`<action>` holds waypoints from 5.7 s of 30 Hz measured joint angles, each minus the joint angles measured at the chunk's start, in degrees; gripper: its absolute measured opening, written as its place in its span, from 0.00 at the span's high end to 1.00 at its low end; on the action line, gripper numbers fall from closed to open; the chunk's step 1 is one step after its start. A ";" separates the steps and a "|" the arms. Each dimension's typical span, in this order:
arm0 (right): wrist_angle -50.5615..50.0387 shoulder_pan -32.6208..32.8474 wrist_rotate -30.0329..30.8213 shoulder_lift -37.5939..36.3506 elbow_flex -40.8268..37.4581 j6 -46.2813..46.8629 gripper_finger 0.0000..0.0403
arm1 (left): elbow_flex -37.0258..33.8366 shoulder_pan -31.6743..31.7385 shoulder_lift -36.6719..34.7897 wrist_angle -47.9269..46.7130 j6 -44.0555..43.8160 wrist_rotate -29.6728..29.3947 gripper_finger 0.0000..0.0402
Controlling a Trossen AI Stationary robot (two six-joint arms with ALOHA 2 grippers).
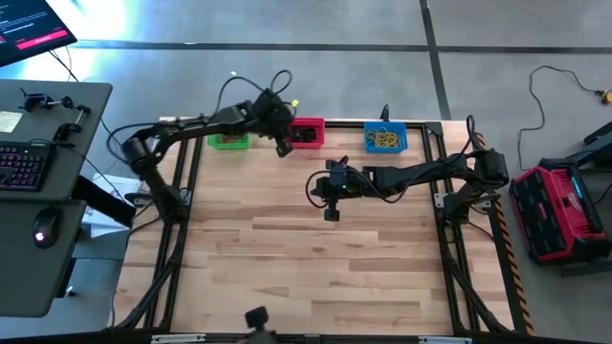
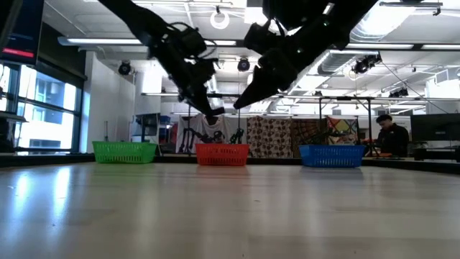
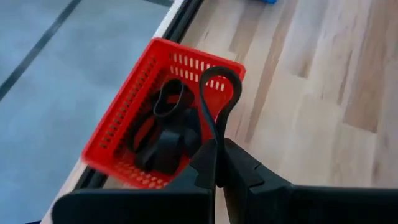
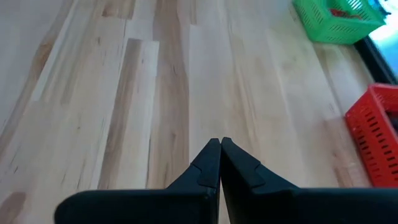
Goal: Sort rubber bands into baskets
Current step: Put the black rubber band into the red bin, then return to Home Position
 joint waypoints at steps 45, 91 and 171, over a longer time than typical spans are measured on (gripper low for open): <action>-1.50 -1.46 0.41 -0.02 0.00 -0.22 1.00 | 18.15 1.91 20.60 -4.72 0.15 0.13 0.70; 39.28 -7.93 -4.43 -16.79 -34.71 -0.94 1.00 | -37.22 -7.04 -20.30 55.51 -1.53 9.83 1.00; 1.30 -12.80 -5.44 -94.56 -56.68 1.29 1.00 | -69.68 -11.60 -92.52 37.55 -7.52 6.58 1.00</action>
